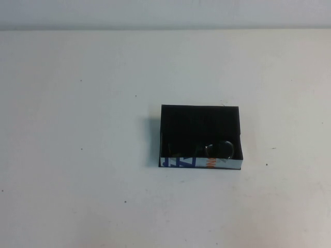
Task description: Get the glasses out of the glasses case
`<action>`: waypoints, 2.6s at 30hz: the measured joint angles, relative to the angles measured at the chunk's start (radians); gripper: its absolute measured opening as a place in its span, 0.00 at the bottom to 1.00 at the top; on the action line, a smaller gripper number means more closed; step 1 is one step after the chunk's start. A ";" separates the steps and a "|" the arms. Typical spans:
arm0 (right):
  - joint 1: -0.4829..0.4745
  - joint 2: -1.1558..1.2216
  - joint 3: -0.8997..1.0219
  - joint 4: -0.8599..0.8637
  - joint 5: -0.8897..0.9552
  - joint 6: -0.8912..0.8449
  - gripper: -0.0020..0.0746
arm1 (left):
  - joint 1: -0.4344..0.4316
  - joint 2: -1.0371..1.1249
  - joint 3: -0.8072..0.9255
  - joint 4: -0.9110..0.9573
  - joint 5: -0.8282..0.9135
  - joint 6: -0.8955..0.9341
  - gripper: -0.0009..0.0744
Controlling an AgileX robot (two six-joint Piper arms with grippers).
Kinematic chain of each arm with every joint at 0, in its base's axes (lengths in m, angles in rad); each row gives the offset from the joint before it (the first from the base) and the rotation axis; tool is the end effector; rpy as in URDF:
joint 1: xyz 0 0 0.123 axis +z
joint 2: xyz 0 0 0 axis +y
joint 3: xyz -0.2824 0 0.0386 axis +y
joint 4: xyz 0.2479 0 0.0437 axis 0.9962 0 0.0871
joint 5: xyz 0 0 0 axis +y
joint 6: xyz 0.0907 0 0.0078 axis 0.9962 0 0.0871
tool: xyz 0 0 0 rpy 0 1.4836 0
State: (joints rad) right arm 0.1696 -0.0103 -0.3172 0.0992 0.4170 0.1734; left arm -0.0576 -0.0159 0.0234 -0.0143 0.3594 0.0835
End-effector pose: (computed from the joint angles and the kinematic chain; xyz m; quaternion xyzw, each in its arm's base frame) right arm 0.0278 0.0085 0.2796 0.0192 0.7070 0.1659 0.6872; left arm 0.0526 -0.0035 0.1737 0.0525 0.7970 0.0018 0.6016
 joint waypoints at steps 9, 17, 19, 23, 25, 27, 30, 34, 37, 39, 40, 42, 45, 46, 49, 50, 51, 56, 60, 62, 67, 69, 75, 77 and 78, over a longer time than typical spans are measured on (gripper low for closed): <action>0.000 0.300 -0.148 0.033 0.040 -0.088 0.00 | 0.000 0.000 0.000 0.000 0.000 0.000 0.01; 0.000 0.810 -0.601 0.128 0.376 -0.454 0.00 | 0.000 0.000 0.000 0.000 0.000 0.000 0.01; 0.004 0.950 -0.711 0.159 0.490 -0.545 0.00 | 0.000 0.000 0.000 0.000 0.000 0.000 0.01; 0.056 1.214 -0.915 0.172 0.722 -0.717 0.01 | 0.000 0.000 0.000 0.000 0.000 0.000 0.01; 0.096 1.333 -0.997 0.157 0.785 -0.776 0.02 | 0.000 0.000 0.000 0.000 0.000 0.000 0.01; 0.136 1.453 -1.071 0.135 0.798 -0.836 0.06 | 0.000 0.000 0.000 0.000 0.000 0.000 0.01; 0.191 1.593 -1.157 0.111 0.807 -0.939 0.14 | 0.000 0.000 0.000 0.000 0.000 0.000 0.01; 0.256 1.735 -1.262 0.070 0.808 -1.057 0.30 | 0.000 0.000 0.000 0.000 0.000 0.000 0.01; 0.296 1.820 -1.333 0.025 0.809 -1.132 0.40 | 0.000 0.000 0.000 0.000 0.000 0.000 0.01; 0.320 1.871 -1.371 -0.002 0.809 -1.174 0.43 | 0.000 0.000 0.000 0.000 0.000 0.000 0.01; 0.329 1.890 -1.384 -0.011 0.809 -1.186 0.43 | 0.000 0.000 0.000 0.000 0.000 0.000 0.01; 0.341 1.933 -1.411 -0.017 0.809 -1.208 0.44 | 0.000 0.000 0.000 0.000 0.000 0.000 0.01; 0.345 1.985 -1.433 -0.017 0.809 -1.218 0.44 | 0.000 0.000 0.000 0.000 0.000 0.000 0.01; 0.345 2.001 -1.441 -0.017 0.809 -1.220 0.44 | 0.000 0.000 0.000 0.000 0.000 0.000 0.01; 0.345 2.039 -1.446 -0.017 0.788 -1.222 0.44 | 0.000 0.000 0.000 0.000 0.000 0.000 0.01; 0.345 2.050 -1.446 -0.017 0.781 -1.224 0.44 | 0.000 0.000 0.000 0.000 0.000 0.000 0.01; 0.345 2.059 -1.447 -0.017 0.772 -1.224 0.44 | 0.000 0.000 0.000 0.000 0.000 0.000 0.01; 0.345 2.086 -1.453 -0.014 0.732 -1.226 0.44 | 0.000 0.000 0.000 0.000 0.000 0.000 0.01; 0.345 2.104 -1.458 0.010 0.718 -1.226 0.43 | 0.000 0.000 0.000 0.000 0.000 0.000 0.01; 0.346 2.111 -1.458 0.017 0.710 -1.226 0.42 | 0.000 0.000 0.000 0.000 0.000 0.000 0.01; 0.347 2.132 -1.458 0.026 0.689 -1.226 0.42 | 0.000 0.000 0.000 0.000 0.000 0.000 0.01; 0.347 2.138 -1.458 0.030 0.678 -1.226 0.42 | 0.000 0.000 0.000 0.000 0.000 0.000 0.01; 0.347 2.167 -1.458 0.036 0.653 -1.226 0.41 | 0.000 0.000 0.000 0.000 0.000 0.000 0.01; 0.347 2.176 -1.458 0.036 0.651 -1.226 0.38 | 0.000 0.000 0.000 0.000 0.000 0.000 0.01; 0.347 2.178 -1.458 0.036 0.648 -1.226 0.35 | 0.000 0.000 0.000 0.000 0.000 0.000 0.01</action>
State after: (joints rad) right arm 0.5167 2.1679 -1.7749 0.1349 1.0654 -1.0524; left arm -0.0576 -0.0159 0.0234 -0.0143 0.3594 0.0835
